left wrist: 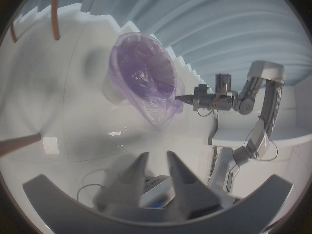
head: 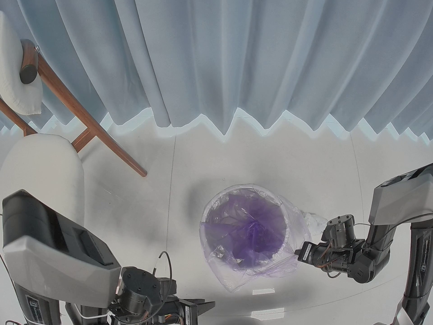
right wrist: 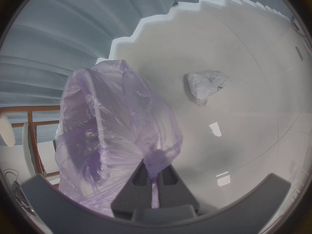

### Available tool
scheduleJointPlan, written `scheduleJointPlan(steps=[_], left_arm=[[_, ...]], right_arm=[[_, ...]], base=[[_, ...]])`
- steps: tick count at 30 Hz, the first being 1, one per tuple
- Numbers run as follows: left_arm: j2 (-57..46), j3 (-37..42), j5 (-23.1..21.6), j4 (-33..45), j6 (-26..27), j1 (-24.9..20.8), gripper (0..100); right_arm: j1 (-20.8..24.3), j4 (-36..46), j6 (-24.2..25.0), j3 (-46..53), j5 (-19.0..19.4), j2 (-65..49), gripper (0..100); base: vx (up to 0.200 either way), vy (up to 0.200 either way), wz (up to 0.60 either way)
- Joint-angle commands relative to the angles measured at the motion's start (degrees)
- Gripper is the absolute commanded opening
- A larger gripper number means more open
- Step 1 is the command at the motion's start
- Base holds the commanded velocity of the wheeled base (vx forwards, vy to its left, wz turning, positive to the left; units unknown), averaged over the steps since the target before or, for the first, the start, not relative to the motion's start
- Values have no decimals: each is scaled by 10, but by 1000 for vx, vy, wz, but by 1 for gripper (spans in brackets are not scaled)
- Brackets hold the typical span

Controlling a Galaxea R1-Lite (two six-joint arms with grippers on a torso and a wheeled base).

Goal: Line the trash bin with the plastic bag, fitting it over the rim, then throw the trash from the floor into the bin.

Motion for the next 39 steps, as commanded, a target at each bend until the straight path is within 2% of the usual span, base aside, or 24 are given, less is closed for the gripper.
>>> scheduleJointPlan(steps=[1,7,10,14,19,26,30,31,39], left_arm=[[-23,0,67,0,-28,-53,100],[-21,3,76,0,-33,-46,100],[-27,2,76,0,-62,-44,100],[-28,-2,76,0,-75,-42,100],[-20,-51,92,0,-80,-16,100],[-6,-62,96,1,-104,-12,100],[20,-91,96,1,-104,4,100],[35,-121,97,1,-105,14,100],[80,-201,94,2,-105,62,100]], right_arm=[[-1,-8,1,1,0,6,0],[0,-8,-1,1,0,8,0],[0,-8,0,1,-1,9,0],[-1,-9,2,0,-1,8,0],[-1,-57,-1,1,-1,16,0],[0,-70,-1,0,0,15,0],[0,-96,-1,-2,2,15,0],[0,-111,-4,1,3,18,0],[-1,-116,-7,3,3,23,0]], base=[[0,0,0],[0,0,0],[0,0,0],[-200,0,0],[-200,0,0],[0,0,0],[0,0,0],[0,0,0],[0,0,0]])
